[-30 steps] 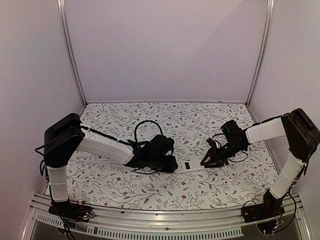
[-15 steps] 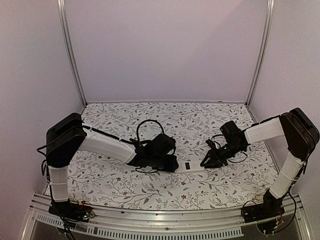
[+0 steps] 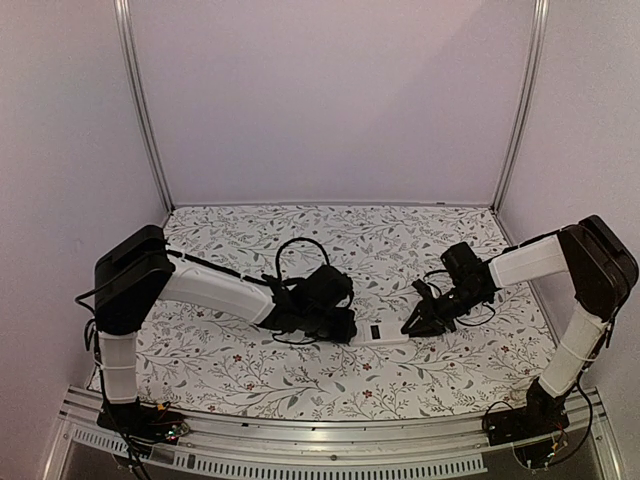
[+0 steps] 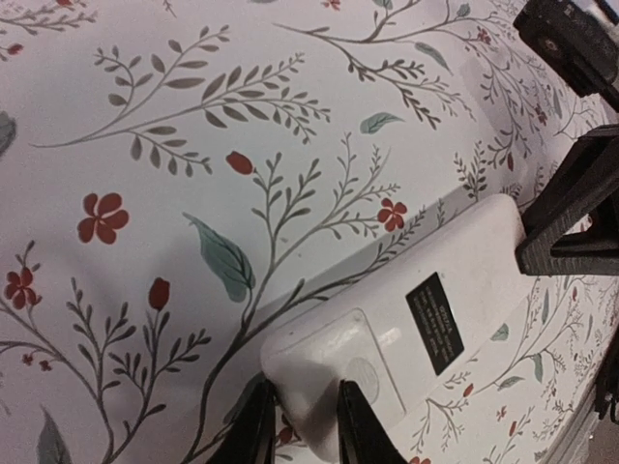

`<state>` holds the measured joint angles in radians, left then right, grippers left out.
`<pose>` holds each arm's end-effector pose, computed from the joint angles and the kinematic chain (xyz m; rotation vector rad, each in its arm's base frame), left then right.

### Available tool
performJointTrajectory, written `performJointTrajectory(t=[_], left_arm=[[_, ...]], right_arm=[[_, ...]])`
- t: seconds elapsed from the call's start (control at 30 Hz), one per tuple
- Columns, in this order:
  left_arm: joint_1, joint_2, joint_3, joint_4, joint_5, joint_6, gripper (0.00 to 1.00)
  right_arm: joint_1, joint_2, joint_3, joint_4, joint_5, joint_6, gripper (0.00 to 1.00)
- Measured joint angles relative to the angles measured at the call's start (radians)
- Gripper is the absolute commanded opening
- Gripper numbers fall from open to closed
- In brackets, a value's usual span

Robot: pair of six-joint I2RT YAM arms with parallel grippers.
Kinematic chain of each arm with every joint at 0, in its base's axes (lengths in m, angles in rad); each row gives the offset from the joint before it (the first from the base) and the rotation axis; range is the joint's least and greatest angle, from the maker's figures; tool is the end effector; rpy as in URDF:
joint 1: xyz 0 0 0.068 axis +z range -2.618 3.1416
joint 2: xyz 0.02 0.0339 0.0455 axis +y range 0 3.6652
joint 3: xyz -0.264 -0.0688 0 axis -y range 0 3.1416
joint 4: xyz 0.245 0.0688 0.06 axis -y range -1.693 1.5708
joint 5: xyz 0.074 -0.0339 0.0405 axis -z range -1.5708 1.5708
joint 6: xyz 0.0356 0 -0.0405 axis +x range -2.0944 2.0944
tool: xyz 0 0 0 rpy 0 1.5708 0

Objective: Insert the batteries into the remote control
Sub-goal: Press the battery cover onto the remote control without the battery cover.

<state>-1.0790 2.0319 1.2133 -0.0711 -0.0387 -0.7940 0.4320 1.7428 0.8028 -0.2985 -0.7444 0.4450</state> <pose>0.1984 -0.3675 0.1269 0.3539 2.5927 -0.7169 0.2540 0.1437 0.1164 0.1688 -2.8641 -1.2158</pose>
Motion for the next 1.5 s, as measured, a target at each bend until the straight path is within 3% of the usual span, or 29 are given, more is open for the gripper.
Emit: performJointTrajectory(t=[0.37,0.63,0.97,1.07,1.17,1.33,1.5], left_arm=[[0.010,0.004,0.003,0.006,0.032,0.000,0.15],[0.011,0.006,0.012,-0.009,0.031,0.016,0.18],[0.036,-0.042,-0.101,0.124,0.083,0.065,0.45],[0.046,-0.072,-0.126,0.117,0.095,0.105,0.74],[0.059,-0.124,-0.134,0.099,0.093,0.201,0.97],[0.071,-0.195,-0.121,0.061,0.073,0.441,1.00],[0.071,-0.144,0.004,-0.075,0.108,0.716,0.99]], right_arm=[[0.000,0.011,0.000,0.004,-0.018,0.024,0.00],[0.000,0.013,0.000,0.006,-0.021,0.048,0.00],[-0.006,0.032,0.000,0.038,-0.038,0.048,0.06],[-0.002,0.037,0.003,0.052,-0.040,0.040,0.09],[0.000,0.038,0.009,0.053,-0.040,0.026,0.14],[0.000,0.045,0.018,0.053,-0.040,0.002,0.26],[0.000,0.048,0.030,0.055,-0.044,-0.005,0.39]])
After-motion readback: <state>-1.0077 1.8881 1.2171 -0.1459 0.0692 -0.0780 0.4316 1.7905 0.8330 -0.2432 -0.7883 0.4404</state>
